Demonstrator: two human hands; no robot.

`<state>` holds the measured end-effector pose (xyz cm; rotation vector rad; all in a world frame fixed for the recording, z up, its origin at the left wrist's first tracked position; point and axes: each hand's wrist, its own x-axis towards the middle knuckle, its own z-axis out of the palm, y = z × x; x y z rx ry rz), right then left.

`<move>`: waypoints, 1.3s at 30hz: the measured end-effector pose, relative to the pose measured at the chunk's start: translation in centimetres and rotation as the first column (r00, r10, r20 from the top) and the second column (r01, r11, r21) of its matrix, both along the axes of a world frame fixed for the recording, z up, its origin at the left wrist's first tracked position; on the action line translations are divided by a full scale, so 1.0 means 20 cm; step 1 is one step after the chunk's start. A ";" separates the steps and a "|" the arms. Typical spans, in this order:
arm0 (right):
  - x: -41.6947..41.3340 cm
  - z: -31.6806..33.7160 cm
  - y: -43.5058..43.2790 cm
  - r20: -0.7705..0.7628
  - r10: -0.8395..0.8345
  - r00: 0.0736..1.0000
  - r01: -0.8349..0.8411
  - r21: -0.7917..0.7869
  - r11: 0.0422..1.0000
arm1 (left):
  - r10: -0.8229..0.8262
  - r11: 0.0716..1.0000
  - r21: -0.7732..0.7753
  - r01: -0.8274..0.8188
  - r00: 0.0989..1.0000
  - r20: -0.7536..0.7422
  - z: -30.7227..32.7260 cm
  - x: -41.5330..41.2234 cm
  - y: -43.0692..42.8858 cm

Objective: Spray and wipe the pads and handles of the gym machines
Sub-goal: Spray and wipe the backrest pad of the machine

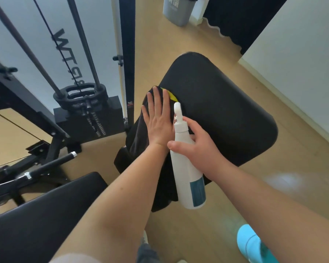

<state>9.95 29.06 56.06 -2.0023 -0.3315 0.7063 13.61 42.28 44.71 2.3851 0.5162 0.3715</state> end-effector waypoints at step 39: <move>-0.07 -0.10 -0.40 -0.284 0.116 0.952 -0.098 0.076 0.992 | 0.139 0.927 -0.320 -0.197 0.971 -0.194 -0.32 -0.53 -0.57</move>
